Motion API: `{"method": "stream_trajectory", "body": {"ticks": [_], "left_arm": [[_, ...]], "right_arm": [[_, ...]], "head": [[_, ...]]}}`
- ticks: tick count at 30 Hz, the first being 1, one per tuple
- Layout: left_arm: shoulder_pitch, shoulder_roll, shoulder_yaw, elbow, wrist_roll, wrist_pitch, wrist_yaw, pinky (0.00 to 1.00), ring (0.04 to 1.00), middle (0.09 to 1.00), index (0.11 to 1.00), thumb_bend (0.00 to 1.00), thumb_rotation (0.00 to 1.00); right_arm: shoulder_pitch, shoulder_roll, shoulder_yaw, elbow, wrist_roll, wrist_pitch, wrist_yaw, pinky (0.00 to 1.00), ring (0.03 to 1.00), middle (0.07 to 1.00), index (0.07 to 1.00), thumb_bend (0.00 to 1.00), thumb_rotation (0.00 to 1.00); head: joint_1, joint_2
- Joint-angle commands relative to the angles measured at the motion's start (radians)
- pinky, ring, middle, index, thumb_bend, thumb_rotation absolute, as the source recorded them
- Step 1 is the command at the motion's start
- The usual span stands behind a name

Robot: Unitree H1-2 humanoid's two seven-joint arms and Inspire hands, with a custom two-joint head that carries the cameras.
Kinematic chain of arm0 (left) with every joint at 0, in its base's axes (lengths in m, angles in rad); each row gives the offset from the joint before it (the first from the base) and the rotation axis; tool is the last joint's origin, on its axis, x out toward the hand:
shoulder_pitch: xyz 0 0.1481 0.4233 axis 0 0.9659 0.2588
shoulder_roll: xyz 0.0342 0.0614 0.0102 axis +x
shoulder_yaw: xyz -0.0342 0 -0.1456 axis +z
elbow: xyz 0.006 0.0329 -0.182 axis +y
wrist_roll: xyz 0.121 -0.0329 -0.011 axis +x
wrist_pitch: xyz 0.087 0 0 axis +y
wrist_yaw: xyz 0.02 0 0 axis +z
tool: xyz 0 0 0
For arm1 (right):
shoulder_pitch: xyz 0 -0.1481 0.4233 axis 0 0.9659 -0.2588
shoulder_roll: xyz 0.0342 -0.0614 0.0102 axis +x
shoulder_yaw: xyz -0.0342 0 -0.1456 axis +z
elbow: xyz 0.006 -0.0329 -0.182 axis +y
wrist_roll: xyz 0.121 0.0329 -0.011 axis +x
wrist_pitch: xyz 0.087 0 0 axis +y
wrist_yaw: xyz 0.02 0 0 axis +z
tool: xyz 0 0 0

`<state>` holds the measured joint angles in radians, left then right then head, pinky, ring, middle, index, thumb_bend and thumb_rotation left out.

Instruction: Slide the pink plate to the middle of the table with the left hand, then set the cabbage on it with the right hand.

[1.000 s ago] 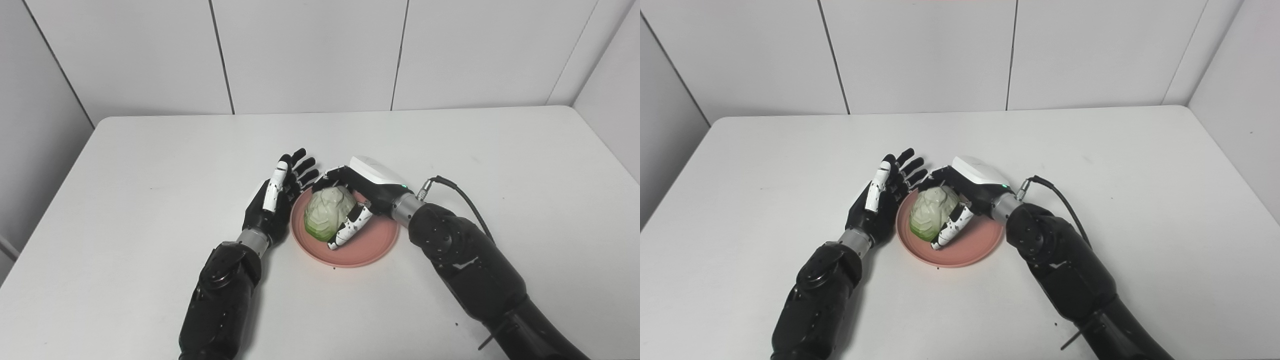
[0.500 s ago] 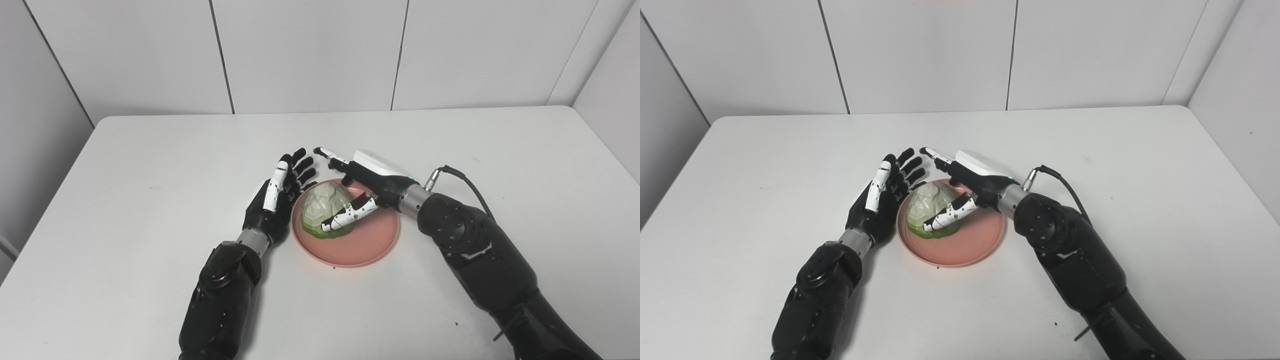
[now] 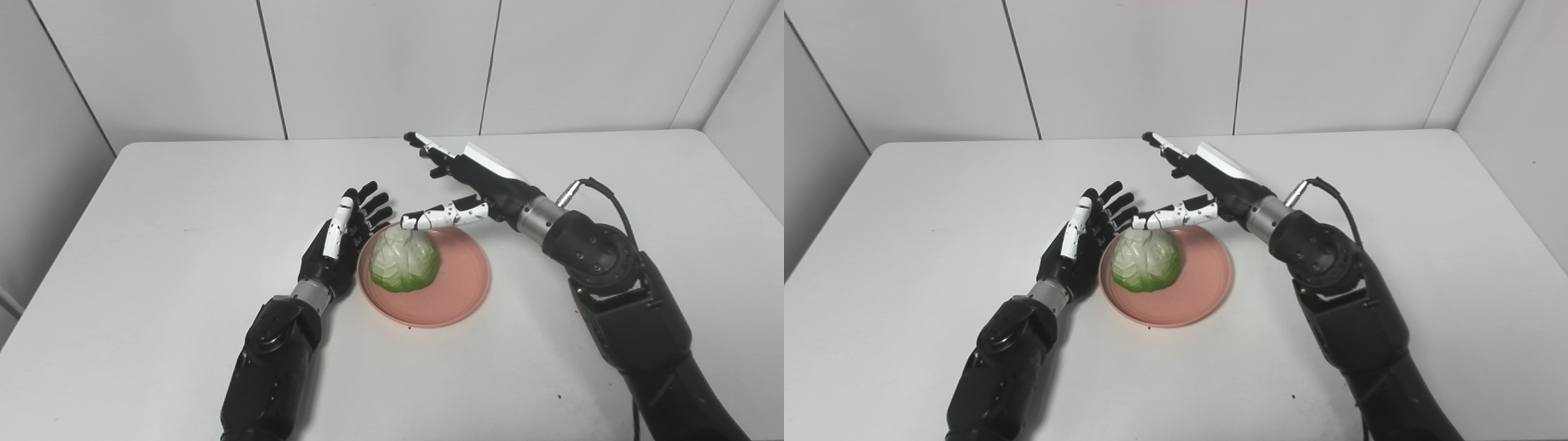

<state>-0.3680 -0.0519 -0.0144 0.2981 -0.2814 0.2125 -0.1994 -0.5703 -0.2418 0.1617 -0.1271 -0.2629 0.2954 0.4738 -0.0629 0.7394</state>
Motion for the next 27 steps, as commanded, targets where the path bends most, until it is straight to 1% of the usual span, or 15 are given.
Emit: {"method": "stream_trajectory", "body": {"ticks": [1, 4, 5, 6, 7, 9, 11, 13, 15, 18, 19, 21, 23, 25, 27], "left_arm": [[0.042, 0.006, 0.007, 0.027, 0.013, 0.052, 0.021, 0.91, 0.914, 0.933, 0.931, 0.43, 1.00], [0.051, 0.010, 0.010, 0.018, 0.018, 0.043, 0.021, 0.92, 0.918, 0.939, 0.938, 0.43, 1.00], [0.057, 0.010, 0.011, 0.012, 0.024, 0.036, 0.027, 0.92, 0.918, 0.940, 0.939, 0.43, 1.00], [0.061, 0.009, 0.011, 0.008, 0.028, 0.031, 0.031, 0.91, 0.917, 0.939, 0.938, 0.44, 1.00], [0.069, 0.009, 0.011, -0.002, 0.038, 0.025, 0.038, 0.91, 0.917, 0.939, 0.938, 0.44, 1.00], [0.079, 0.010, 0.011, -0.015, 0.050, 0.018, 0.045, 0.91, 0.920, 0.942, 0.944, 0.44, 1.00], [0.093, 0.013, 0.007, -0.032, 0.069, 0.000, 0.047, 0.92, 0.929, 0.950, 0.953, 0.45, 1.00], [0.112, 0.018, 0.000, -0.050, 0.092, -0.029, 0.051, 0.93, 0.936, 0.956, 0.959, 0.45, 1.00], [0.134, 0.020, -0.004, -0.067, 0.112, -0.062, 0.055, 0.94, 0.946, 0.964, 0.967, 0.44, 1.00], [0.164, 0.023, -0.003, -0.079, 0.120, -0.115, 0.047, 0.98, 0.978, 0.989, 0.990, 0.42, 1.00], [0.174, 0.022, -0.004, -0.089, 0.125, -0.124, 0.050, 0.98, 0.978, 0.989, 0.990, 0.42, 1.00], [0.199, 0.022, -0.008, -0.114, 0.142, -0.138, 0.056, 0.99, 0.985, 0.996, 0.996, 0.41, 1.00], [0.221, 0.027, -0.013, -0.135, 0.154, -0.153, 0.053, 1.00, 0.997, 1.000, 1.000, 0.41, 1.00], [0.236, 0.032, -0.014, -0.148, 0.161, -0.158, 0.052, 1.00, 0.997, 1.000, 1.000, 0.42, 1.00], [0.257, 0.034, -0.016, -0.169, 0.169, -0.155, 0.054, 1.00, 0.996, 1.000, 1.000, 0.44, 1.00]], "right_arm": [[-0.009, 0.014, -0.052, -0.045, 0.042, -0.033, -0.069, 0.86, 0.953, 0.985, 1.000, 1.00, 0.62], [0.027, 0.038, -0.095, -0.079, 0.050, -0.033, -0.139, 0.86, 0.936, 0.968, 1.000, 1.00, 0.75], [0.054, 0.054, -0.116, -0.091, 0.058, -0.034, -0.170, 0.86, 0.934, 0.963, 1.000, 1.00, 0.77], [0.072, 0.063, -0.129, -0.097, 0.065, -0.036, -0.190, 0.88, 0.945, 0.973, 1.000, 0.96, 0.85], [0.103, 0.072, -0.143, -0.096, 0.068, -0.059, -0.220, 0.89, 0.948, 0.977, 1.000, 0.94, 0.87], [0.140, 0.080, -0.153, -0.089, 0.067, -0.097, -0.258, 0.89, 0.953, 0.983, 1.000, 0.87, 0.98], [0.187, 0.108, -0.176, -0.079, 0.099, -0.124, -0.297, 0.92, 0.967, 0.994, 1.000, 0.86, 1.00], [0.242, 0.143, -0.201, -0.059, 0.142, -0.147, -0.332, 0.95, 0.984, 0.999, 1.000, 0.89, 1.00], [0.291, 0.167, -0.210, -0.031, 0.165, -0.186, -0.360, 0.99, 0.997, 1.000, 1.000, 0.91, 1.00], [0.357, 0.185, -0.204, 0.000, 0.162, -0.247, -0.392, 1.00, 1.000, 1.000, 1.000, 0.83, 1.00], [0.376, 0.188, -0.202, 0.008, 0.162, -0.267, -0.401, 1.00, 1.000, 1.000, 1.000, 0.83, 1.00], [0.412, 0.193, -0.197, 0.028, 0.169, -0.308, -0.407, 1.00, 1.000, 1.000, 1.000, 0.77, 1.00], [0.441, 0.203, -0.195, 0.038, 0.179, -0.322, -0.413, 1.00, 1.000, 1.000, 1.000, 0.69, 1.00], [0.458, 0.214, -0.191, 0.036, 0.180, -0.313, -0.424, 1.00, 1.000, 1.000, 1.000, 0.58, 1.00], [0.474, 0.227, -0.192, 0.041, 0.207, -0.326, -0.428, 1.00, 1.000, 1.000, 1.000, 0.46, 1.00]], "head": [[-0.002, -0.001], [-0.008, -0.003], [-0.010, -0.004], [-0.010, -0.004], [-0.011, -0.005], [-0.012, -0.007], [-0.011, -0.008], [-0.010, -0.008], [-0.010, -0.009], [-0.011, -0.011], [-0.011, -0.011], [-0.013, -0.011], [-0.012, -0.011], [-0.011, -0.010], [-0.011, -0.009]]}}
